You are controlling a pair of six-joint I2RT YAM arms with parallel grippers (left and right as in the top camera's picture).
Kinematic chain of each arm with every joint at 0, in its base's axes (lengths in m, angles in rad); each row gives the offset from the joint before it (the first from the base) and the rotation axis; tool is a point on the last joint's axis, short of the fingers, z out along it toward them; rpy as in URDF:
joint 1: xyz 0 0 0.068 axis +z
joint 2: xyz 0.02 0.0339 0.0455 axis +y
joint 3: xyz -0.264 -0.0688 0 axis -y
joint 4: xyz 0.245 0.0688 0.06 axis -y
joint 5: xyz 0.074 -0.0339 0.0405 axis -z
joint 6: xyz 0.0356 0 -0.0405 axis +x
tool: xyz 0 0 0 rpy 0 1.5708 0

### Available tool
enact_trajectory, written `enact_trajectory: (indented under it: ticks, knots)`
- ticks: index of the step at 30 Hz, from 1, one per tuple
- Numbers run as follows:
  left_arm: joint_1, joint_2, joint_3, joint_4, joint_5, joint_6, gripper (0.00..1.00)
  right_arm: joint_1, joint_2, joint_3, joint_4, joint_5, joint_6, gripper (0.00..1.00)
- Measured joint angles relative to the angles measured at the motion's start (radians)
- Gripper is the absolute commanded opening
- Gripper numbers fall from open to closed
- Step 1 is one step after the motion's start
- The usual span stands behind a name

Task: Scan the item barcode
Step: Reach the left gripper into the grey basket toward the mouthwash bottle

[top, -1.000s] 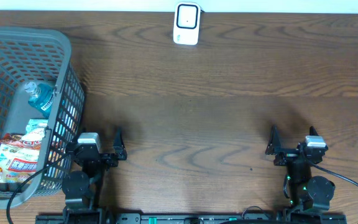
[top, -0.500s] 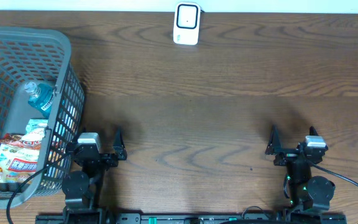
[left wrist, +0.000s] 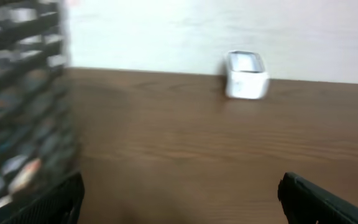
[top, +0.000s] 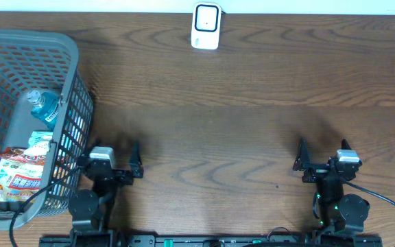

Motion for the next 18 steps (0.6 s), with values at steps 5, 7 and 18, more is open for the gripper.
enact_trajectory:
  ticks: [5,7,18]
  knots:
    - [0.0,0.0,-0.007,0.098,0.188,-0.042,1.0,0.0,0.0,0.0,0.0,0.0,0.0,0.99]
    - [0.0,0.0,-0.006,0.122,0.243,-0.082,1.0,0.0,0.0,0.0,0.0,0.0,0.0,0.99]
    - [0.0,0.005,0.213,0.148,0.329,-0.202,1.0,0.0,0.0,0.0,0.0,0.0,0.0,0.99]
